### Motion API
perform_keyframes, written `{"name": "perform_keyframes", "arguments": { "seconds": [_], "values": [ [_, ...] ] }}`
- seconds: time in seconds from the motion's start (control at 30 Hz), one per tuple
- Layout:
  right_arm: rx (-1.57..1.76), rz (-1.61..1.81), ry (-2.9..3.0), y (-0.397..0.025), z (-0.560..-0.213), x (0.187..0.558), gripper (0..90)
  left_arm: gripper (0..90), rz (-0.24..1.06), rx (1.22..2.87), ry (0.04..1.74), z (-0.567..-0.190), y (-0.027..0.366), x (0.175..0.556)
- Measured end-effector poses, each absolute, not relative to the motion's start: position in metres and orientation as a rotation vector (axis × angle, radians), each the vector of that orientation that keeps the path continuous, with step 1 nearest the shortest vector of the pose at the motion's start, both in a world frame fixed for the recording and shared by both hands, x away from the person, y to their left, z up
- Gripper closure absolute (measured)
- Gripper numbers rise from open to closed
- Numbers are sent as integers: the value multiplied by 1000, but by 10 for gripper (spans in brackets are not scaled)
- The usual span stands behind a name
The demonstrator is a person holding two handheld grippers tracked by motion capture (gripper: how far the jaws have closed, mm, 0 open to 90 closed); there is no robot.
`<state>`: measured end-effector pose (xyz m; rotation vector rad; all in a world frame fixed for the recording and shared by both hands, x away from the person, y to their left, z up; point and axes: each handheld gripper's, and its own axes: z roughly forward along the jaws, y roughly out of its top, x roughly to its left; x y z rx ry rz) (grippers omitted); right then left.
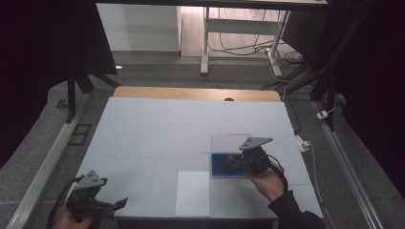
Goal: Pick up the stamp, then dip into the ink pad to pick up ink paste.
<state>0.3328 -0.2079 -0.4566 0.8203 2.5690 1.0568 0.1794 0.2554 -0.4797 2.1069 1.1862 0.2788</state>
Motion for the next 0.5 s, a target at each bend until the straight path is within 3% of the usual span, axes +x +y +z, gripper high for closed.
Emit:
{"name": "perform_keyframes", "arguments": {
  "seconds": [0.5],
  "values": [
    [965, 1017, 2496, -224, -462, 346, 797, 0, 275, 2106, 1183, -480, 256, 180]
  ]
}}
